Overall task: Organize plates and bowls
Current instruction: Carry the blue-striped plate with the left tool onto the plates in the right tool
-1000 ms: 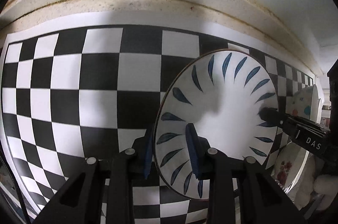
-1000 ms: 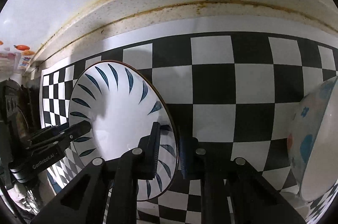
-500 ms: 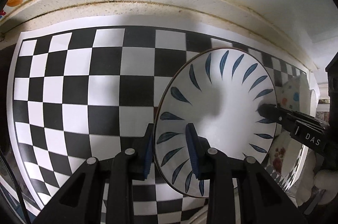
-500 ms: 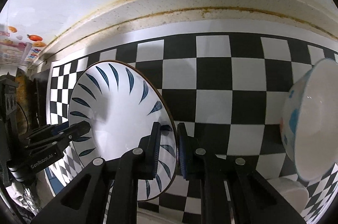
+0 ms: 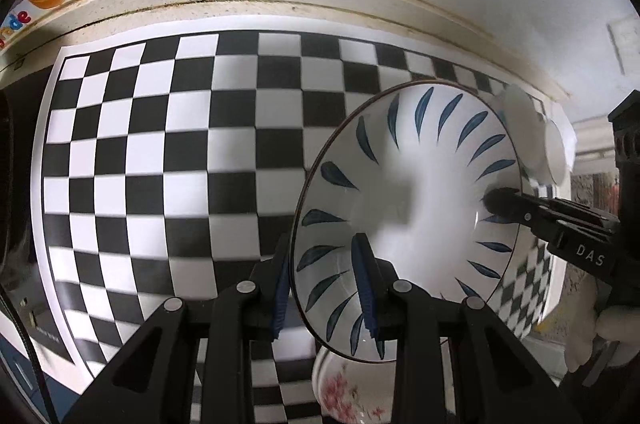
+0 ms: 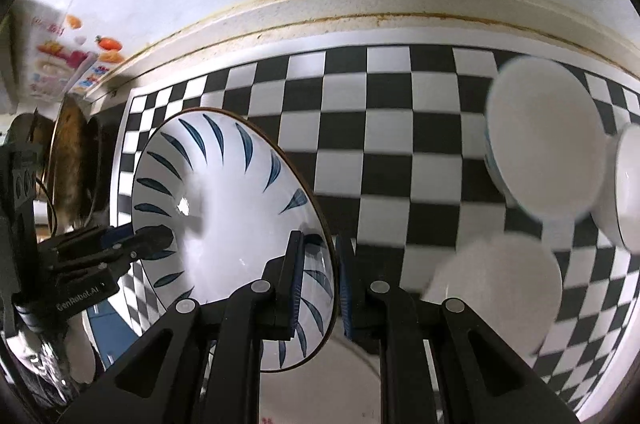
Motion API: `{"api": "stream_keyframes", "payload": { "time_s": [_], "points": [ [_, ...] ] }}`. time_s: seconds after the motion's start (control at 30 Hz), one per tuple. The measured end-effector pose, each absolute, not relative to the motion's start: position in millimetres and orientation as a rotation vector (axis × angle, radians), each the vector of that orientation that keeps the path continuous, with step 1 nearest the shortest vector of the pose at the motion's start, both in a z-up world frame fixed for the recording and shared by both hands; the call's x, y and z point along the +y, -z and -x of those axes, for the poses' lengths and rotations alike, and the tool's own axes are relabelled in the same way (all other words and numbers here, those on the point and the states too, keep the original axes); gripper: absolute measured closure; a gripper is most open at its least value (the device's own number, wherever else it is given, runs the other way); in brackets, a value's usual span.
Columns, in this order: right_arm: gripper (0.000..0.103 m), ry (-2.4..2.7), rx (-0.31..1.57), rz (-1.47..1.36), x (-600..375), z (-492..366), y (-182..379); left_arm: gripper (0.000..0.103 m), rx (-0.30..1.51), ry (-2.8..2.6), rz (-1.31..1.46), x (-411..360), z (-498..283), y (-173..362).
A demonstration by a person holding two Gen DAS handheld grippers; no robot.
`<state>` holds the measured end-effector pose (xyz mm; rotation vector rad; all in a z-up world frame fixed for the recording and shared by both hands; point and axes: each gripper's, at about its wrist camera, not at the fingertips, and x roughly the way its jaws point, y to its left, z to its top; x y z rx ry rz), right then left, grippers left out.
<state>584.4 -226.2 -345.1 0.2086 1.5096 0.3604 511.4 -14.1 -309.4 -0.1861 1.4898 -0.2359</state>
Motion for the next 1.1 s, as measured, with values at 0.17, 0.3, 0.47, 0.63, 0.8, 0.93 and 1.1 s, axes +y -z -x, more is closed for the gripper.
{"api": "stream_keyframes", "payload": {
  "time_s": [0.17,0.3,0.47,0.63,0.8,0.93,1.1],
  "points": [
    [0.085,-0.373,1.523,-0.225,-238,-541,336,0.077,1.497,0.262,0.152,-20,-482,298],
    [0.085,-0.376,1.541,-0.248,-245,-506,339,0.077,1.521,0.278,0.116,-29,-455,298],
    [0.085,-0.367,1.583,-0.296,-250,-465,356,0.077,1.563,0.291,0.088,-38,-429,311],
    [0.085,-0.352,1.619,-0.319,-262,-434,372,0.077,1.608,0.297,0.07,-48,-409,330],
    [0.085,-0.339,1.639,-0.337,-268,-419,384,0.077,1.627,0.298,0.052,-55,-400,340],
    [0.085,-0.331,1.654,-0.331,-269,-413,392,0.077,1.636,0.296,0.036,-60,-395,345],
    [0.085,-0.322,1.669,-0.323,-266,-411,401,0.077,1.652,0.289,0.016,-64,-389,354]
  ]
}}
